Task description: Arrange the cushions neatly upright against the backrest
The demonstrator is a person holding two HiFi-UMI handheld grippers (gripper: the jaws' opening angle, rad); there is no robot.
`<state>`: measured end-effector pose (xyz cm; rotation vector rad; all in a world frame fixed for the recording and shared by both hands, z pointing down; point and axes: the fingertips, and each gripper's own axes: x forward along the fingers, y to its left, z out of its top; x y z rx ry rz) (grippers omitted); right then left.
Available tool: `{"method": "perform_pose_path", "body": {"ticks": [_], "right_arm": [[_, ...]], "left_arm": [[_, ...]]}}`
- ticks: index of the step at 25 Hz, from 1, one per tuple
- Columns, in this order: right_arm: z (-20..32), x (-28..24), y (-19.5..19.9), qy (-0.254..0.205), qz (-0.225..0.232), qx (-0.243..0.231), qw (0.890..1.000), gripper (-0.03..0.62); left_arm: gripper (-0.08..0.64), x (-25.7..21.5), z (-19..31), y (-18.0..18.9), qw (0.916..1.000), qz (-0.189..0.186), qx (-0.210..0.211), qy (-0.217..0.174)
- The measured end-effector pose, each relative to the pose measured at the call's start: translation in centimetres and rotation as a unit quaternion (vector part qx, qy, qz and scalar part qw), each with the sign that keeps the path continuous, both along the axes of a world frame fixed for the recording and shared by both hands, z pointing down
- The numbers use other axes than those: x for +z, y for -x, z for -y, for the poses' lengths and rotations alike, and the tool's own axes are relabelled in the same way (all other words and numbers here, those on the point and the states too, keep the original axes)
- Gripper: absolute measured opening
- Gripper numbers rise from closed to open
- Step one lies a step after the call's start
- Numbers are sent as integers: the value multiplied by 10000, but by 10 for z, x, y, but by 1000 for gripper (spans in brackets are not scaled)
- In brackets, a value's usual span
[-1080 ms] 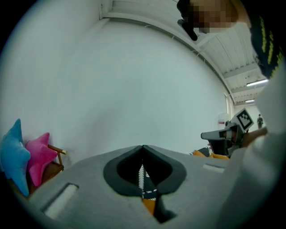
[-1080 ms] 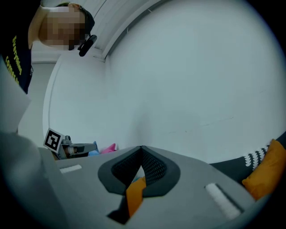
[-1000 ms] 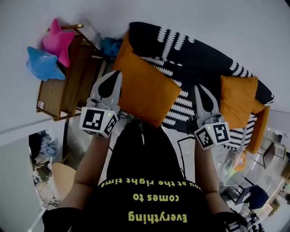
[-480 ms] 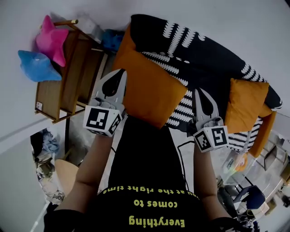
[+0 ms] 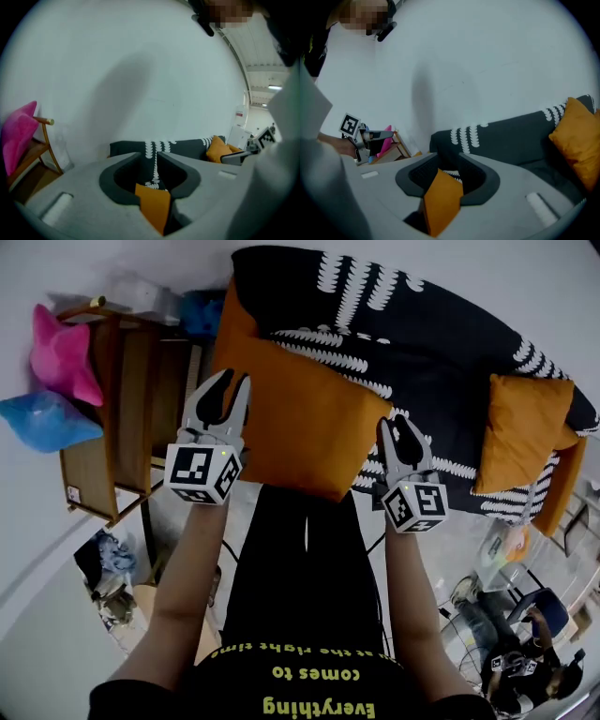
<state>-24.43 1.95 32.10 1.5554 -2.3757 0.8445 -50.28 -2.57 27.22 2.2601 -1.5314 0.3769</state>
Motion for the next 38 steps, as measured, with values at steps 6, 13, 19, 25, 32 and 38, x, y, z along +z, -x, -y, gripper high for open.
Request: {"method": "perform_pose_path", "body": {"ticks": [6,13,19,25,32,38], "right_arm": [[-26,95,-5,955,183,114,9952,256],[-59,201,-9,1933,382,179,9802,371],[-84,258,-18,2435,69,408,9690,426],[-87,295,-6,2708,-167,-110,9624,425],[-79,294,-5,2907,-94,39,9568,232],[-83,280,-12,2826,87,398,9584,20]], "left_arm": [[202,89,-14,10,9958,359,-6,845],[330,177,-46,24,9804,781,113,1807],[376,206,-51,22,9664,2018,351,1556],[351,209,-51,20,9610,2369,326,1392],[211,204,-49,16,9607,2408,359,1337],[41,195,-53,21,9761,1637,140,1426]]}}
